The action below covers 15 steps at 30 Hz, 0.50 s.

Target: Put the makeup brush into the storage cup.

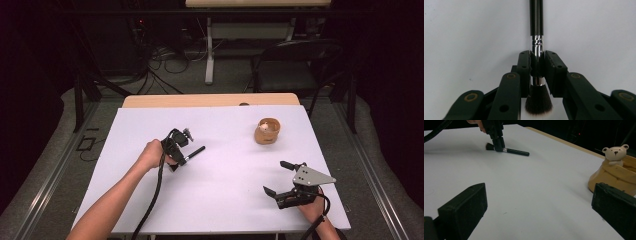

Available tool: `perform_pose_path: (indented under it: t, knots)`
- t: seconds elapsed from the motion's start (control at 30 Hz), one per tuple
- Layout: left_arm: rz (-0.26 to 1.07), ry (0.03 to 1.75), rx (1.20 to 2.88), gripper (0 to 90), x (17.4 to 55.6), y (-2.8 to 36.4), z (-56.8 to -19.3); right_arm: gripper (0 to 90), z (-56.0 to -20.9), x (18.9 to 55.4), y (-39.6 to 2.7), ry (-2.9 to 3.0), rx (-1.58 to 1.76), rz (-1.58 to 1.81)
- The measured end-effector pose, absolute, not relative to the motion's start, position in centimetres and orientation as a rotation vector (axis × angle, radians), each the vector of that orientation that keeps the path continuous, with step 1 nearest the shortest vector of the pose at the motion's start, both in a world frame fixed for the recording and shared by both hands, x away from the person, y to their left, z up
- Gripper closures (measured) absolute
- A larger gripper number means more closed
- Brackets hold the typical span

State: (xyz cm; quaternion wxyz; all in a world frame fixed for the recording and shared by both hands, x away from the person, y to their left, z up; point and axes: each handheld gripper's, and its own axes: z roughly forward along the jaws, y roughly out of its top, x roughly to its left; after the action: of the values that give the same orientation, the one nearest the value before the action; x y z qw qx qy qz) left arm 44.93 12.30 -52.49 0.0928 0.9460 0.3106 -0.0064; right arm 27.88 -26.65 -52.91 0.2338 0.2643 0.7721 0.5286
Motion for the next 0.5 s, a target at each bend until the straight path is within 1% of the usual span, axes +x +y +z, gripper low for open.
perform_pose_path:
  t: [0.23,0.5]
  knots:
    - [0.003,0.902,2.822,76.6,44.82,12.13,-52.48,0.0,-52.91,27.89,-26.65,2.121,0.724,1.45]
    - [0.031,0.842,2.818,77.1,44.56,12.09,-51.94,0.0,-52.93,27.9,-26.64,2.118,0.725,1.458]
